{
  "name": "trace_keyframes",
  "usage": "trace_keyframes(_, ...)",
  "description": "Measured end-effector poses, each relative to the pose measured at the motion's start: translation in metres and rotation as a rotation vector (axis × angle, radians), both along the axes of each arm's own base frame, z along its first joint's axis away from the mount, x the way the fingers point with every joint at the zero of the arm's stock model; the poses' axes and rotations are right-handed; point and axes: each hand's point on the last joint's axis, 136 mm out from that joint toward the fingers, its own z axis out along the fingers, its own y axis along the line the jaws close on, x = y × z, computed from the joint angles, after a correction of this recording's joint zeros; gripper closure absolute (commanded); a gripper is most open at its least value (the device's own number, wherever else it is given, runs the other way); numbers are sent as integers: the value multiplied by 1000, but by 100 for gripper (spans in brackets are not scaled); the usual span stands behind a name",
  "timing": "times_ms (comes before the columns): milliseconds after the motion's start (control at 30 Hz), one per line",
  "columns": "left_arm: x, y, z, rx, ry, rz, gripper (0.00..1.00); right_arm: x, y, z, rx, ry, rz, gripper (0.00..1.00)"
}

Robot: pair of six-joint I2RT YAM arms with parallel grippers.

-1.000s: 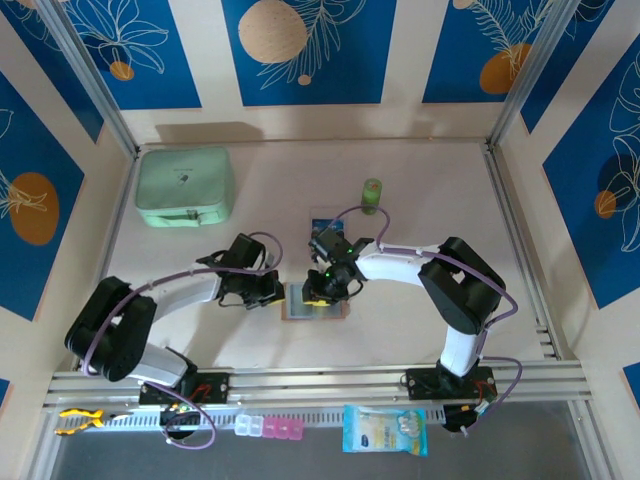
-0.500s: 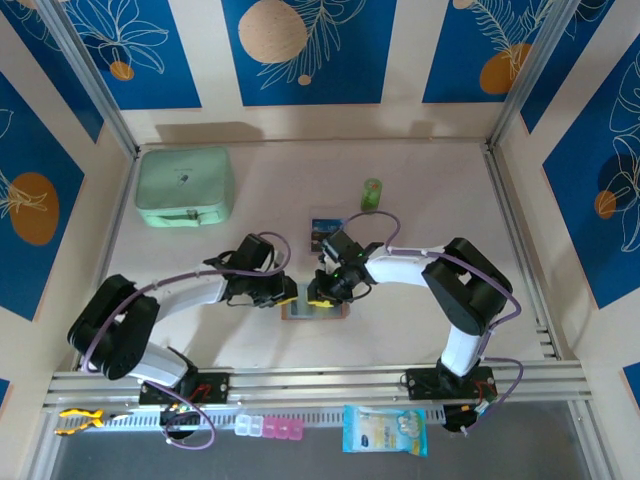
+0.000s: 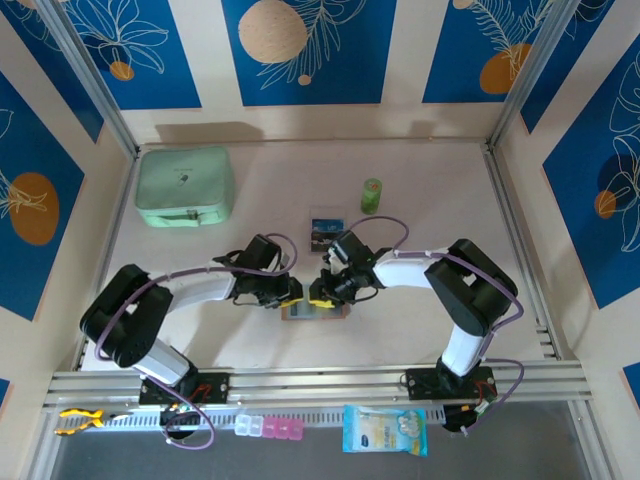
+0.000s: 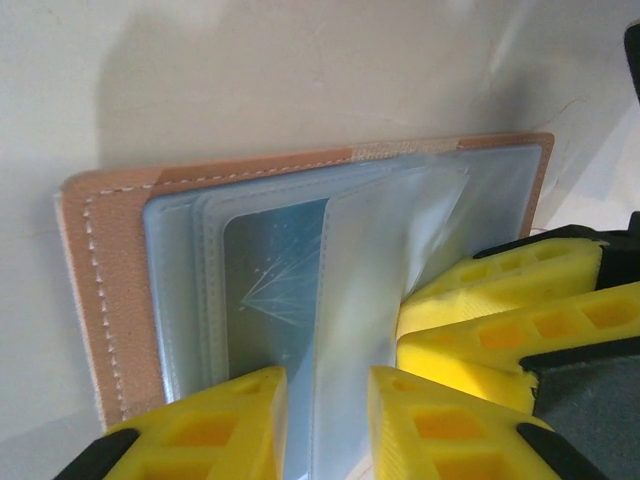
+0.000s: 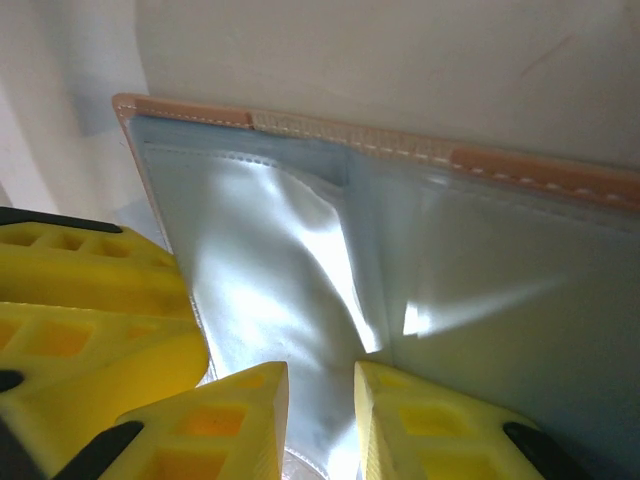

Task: Take the credit cards out of the card holder

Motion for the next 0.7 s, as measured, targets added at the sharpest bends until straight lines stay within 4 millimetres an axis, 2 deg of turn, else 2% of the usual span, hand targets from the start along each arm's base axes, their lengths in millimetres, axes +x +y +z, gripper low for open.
trace_keyframes(267,4,-7,5,-14,-5,-1,78,-1,-5,6,39,-13,-24,74)
trace_keyframes(500,10,-16,17,-34,-31,-10,76,7,-8,40,86,-91,-47,73)
trace_keyframes(700,11,-30,31,-53,-52,-40,69,18,-25,64,95,-154,-97,71)
